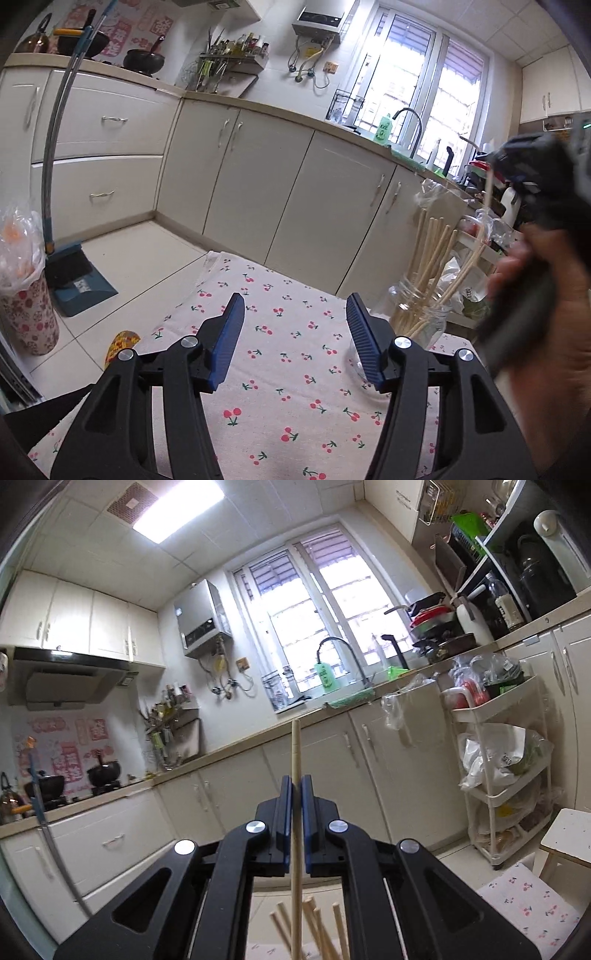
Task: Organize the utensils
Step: 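Lower the right tool's stick into the glass jar and open the right tool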
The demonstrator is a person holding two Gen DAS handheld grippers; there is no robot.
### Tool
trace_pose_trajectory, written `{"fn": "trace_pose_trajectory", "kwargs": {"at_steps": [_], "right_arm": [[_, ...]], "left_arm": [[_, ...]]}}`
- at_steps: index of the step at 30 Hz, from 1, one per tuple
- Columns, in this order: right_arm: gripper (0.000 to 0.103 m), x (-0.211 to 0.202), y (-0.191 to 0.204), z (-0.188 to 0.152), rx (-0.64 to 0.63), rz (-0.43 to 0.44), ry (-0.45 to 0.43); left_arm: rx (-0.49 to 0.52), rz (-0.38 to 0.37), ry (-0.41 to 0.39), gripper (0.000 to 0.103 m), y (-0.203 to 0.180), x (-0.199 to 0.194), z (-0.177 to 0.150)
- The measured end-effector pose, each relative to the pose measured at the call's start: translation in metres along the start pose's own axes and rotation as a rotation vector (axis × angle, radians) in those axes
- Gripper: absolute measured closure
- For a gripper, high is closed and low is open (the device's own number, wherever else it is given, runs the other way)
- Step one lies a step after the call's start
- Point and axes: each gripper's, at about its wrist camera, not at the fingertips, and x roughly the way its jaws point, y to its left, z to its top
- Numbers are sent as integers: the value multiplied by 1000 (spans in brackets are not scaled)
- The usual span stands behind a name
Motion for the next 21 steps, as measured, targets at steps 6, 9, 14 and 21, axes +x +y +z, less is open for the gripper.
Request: {"fn": "trace_pose_trajectory", "kwargs": {"at_steps": [6, 9, 14, 21], "right_arm": [[97, 15, 5, -28, -72, -56, 12], [97, 16, 7, -38, -110, -74, 11], [97, 11, 11, -53, -162, -79, 24], [96, -7, 12, -71, -232, -72, 93]], "left_arm": [[-33, -9, 27, 46, 4, 8, 1], [-53, -9, 38, 45, 7, 10, 1], [-56, -13, 42, 44, 6, 11, 0], [-44, -3, 45, 40, 2, 13, -2]]}}
